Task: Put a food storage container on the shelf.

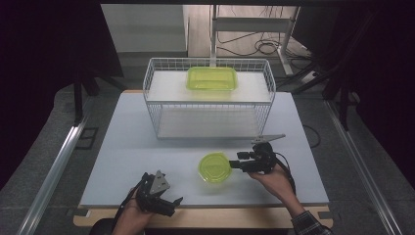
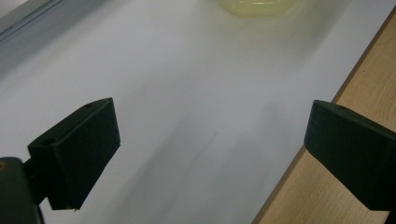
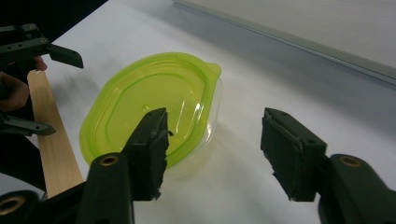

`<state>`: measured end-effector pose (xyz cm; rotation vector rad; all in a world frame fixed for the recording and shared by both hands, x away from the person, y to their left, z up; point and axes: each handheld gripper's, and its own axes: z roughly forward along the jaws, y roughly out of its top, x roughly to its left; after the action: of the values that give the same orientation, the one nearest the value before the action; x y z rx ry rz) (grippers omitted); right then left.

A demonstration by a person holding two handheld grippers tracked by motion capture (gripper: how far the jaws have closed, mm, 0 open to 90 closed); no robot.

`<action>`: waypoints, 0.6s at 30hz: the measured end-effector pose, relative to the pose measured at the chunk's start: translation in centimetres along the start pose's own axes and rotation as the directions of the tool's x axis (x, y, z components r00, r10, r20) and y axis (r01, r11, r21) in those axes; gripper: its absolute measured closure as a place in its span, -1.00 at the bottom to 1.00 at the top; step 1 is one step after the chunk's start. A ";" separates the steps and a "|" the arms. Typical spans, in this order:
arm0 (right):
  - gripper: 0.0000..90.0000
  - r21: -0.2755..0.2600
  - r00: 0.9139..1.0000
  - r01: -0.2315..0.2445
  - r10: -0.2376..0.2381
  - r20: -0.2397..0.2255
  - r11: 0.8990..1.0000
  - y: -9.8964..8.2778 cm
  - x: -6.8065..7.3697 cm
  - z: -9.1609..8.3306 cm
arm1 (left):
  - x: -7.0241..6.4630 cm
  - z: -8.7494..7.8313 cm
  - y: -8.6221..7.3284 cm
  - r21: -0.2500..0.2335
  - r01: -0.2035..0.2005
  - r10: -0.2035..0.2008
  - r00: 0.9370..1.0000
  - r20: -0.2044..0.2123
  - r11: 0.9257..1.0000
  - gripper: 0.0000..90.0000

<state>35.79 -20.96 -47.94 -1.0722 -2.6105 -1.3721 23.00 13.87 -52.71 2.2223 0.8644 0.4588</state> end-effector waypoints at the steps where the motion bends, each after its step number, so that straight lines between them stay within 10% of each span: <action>1: -0.01 0.002 1.000 0.000 0.000 -0.004 1.000 0.1 -0.1 0.1 | 0.0 0.0 0.0 0.001 -0.001 0.001 1.000 0.000 1.000 -0.92; 18: 0.42 0.095 0.990 -0.097 0.105 -0.089 0.991 2.2 -1.4 2.8 | 0.0 0.1 0.0 0.004 -0.002 0.002 1.000 -0.001 1.000 -0.92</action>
<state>38.96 -18.80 -48.48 -1.0839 -2.4895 -1.2390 23.00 13.84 -52.78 2.2273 0.8642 0.4595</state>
